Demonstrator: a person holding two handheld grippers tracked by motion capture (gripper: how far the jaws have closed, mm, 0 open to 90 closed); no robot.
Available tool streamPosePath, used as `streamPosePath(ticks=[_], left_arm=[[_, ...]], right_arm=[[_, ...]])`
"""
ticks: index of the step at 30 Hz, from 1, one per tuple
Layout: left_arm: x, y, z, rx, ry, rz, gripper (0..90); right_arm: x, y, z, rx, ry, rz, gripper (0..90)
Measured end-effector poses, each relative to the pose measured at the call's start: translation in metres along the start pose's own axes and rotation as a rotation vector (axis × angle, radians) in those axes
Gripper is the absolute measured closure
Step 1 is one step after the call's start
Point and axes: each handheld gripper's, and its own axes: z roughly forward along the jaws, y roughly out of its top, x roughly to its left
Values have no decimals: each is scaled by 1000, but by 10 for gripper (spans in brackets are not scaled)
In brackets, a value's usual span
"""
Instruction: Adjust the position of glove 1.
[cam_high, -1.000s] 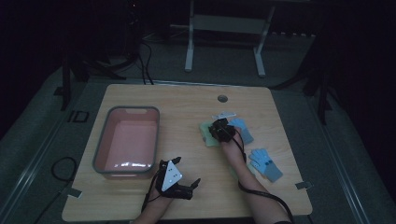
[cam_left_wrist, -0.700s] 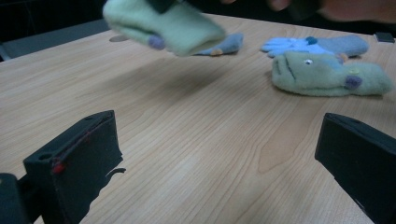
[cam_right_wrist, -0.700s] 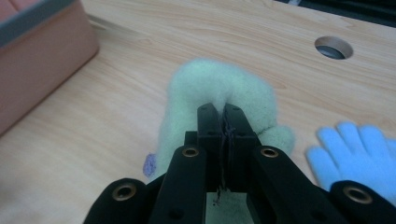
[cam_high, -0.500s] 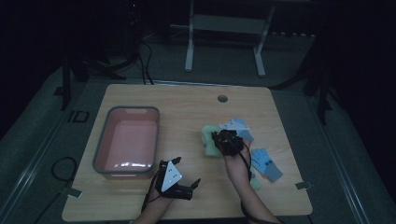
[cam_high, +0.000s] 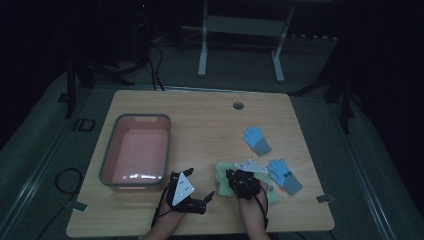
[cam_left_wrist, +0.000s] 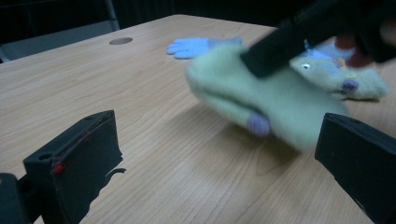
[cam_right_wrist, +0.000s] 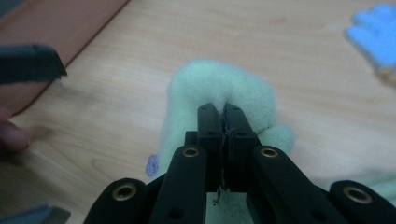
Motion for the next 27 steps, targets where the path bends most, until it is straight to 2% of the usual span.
streamPosePath(ticks=[5,7,9,12,15,18,21,23,27], left_arm=[[0,0,0,2,0,3,3],[0,0,0,1,-1,2,3],[0,0,0,1,-2,1,3],[0,0,0,1,-5,-1,3],[0,0,0,1,-7,-1,3],[1,0,0,2,-7,-2,3],[1,0,0,1,-6,-4,3],[1,0,0,1,-6,-4,3],[1,0,0,2,-8,-3,3]], right_arm=[[4,-12,15,23,-8,19,874],[5,-16,22,25,-33,7,870],[5,-21,31,42,-34,7,855],[4,-23,36,37,-38,-17,802],[1,-23,39,23,-20,-32,755],[-1,-23,40,16,9,-42,685],[0,-20,36,14,17,-62,599],[-1,-16,31,1,13,-83,598],[-10,-5,21,-12,41,-98,605]])
